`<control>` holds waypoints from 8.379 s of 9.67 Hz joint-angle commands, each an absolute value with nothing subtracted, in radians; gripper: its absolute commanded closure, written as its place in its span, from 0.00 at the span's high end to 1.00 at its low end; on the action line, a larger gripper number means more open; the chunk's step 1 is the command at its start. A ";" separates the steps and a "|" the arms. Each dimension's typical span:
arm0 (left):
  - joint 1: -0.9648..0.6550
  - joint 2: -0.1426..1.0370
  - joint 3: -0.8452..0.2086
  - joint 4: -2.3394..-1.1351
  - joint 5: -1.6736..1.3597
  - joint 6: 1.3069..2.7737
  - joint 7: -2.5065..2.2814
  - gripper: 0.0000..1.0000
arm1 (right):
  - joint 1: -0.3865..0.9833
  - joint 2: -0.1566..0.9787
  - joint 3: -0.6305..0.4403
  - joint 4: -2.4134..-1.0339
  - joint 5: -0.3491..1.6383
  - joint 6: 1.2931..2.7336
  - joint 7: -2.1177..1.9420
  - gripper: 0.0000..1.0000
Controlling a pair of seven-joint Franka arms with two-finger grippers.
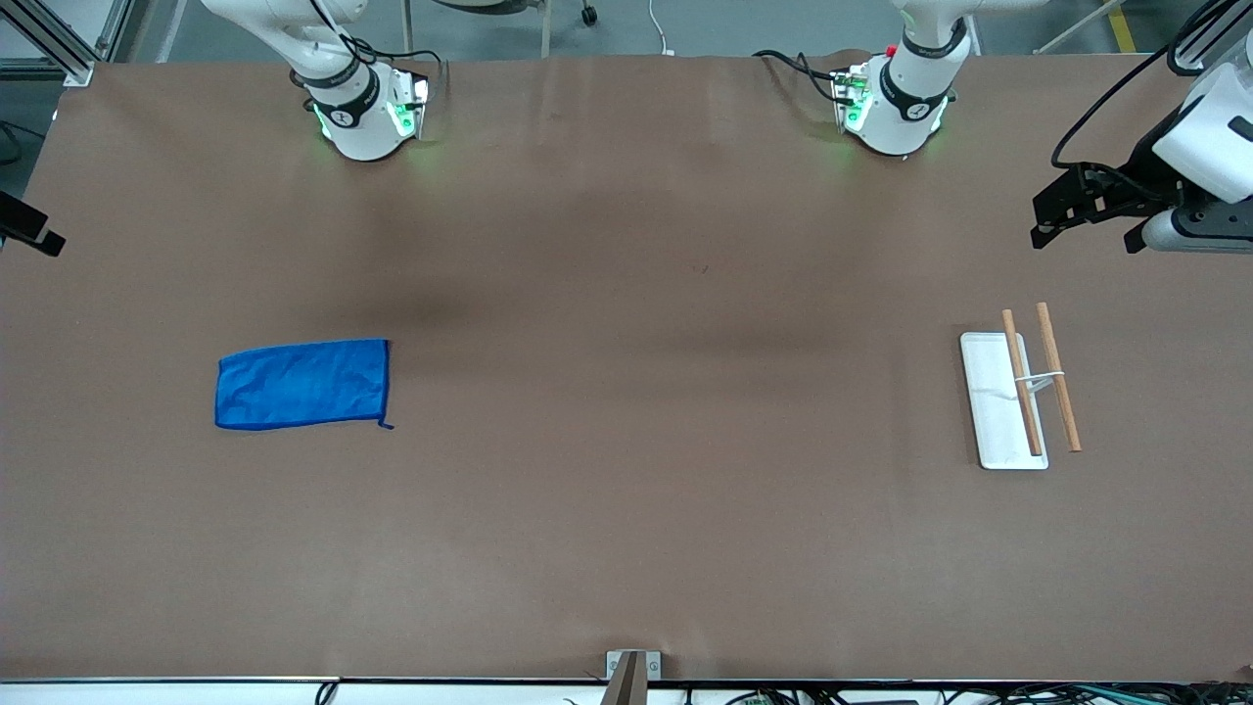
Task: Right arm passes towel to left arm to hang
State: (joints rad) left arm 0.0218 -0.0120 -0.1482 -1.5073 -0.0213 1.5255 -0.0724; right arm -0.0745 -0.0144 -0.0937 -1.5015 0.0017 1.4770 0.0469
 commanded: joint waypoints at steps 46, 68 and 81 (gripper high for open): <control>0.046 0.051 -0.124 -1.523 -0.453 1.314 0.105 1.00 | -0.012 0.140 0.222 -1.962 0.554 1.959 -0.021 0.00; -0.037 0.043 -0.248 -2.408 -1.906 1.771 0.696 0.98 | 0.097 0.265 0.709 -1.925 2.212 2.264 -0.676 0.00; -0.026 0.084 -0.328 -2.401 -2.074 1.884 0.805 0.73 | 0.097 0.265 0.709 -1.927 2.212 2.264 -0.676 0.00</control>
